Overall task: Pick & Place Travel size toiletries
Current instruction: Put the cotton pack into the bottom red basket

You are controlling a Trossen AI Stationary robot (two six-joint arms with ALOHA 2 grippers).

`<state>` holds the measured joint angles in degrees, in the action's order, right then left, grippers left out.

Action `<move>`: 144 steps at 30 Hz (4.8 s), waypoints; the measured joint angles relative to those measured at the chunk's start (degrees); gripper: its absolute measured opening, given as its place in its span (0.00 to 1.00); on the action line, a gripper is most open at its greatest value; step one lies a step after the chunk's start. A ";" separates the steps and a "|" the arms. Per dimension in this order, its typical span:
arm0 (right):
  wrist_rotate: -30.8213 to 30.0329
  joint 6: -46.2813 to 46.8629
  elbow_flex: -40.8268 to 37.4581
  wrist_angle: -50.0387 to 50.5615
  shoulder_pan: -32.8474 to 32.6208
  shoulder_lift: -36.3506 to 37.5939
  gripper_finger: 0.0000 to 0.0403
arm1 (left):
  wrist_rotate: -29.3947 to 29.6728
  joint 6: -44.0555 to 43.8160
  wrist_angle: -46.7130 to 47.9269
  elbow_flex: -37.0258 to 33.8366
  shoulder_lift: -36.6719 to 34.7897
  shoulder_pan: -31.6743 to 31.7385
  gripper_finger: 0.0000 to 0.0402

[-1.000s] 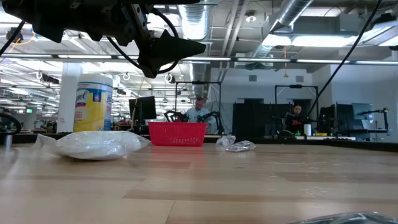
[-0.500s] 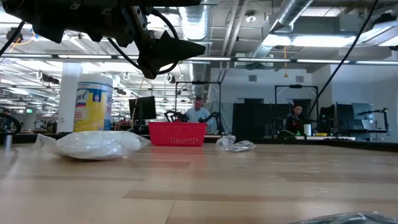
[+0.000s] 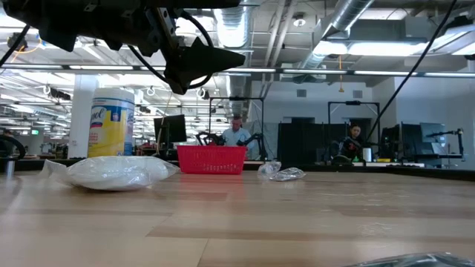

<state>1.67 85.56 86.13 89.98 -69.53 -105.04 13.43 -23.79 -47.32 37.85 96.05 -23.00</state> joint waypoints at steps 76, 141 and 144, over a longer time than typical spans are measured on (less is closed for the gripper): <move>-13.83 -4.90 -29.55 -21.93 5.59 27.94 0.00 | -0.04 1.05 0.16 0.00 0.00 0.09 0.79; -0.48 -9.64 -36.56 -45.23 4.23 29.36 0.00 | 0.17 0.92 0.23 0.00 0.00 -0.17 0.79; -0.62 -9.01 -35.00 -45.54 3.33 27.43 0.00 | 0.20 0.94 0.23 0.00 0.00 -0.17 0.79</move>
<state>1.06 76.55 51.13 44.44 -66.20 -77.61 13.63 -22.85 -47.09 37.85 96.05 -23.18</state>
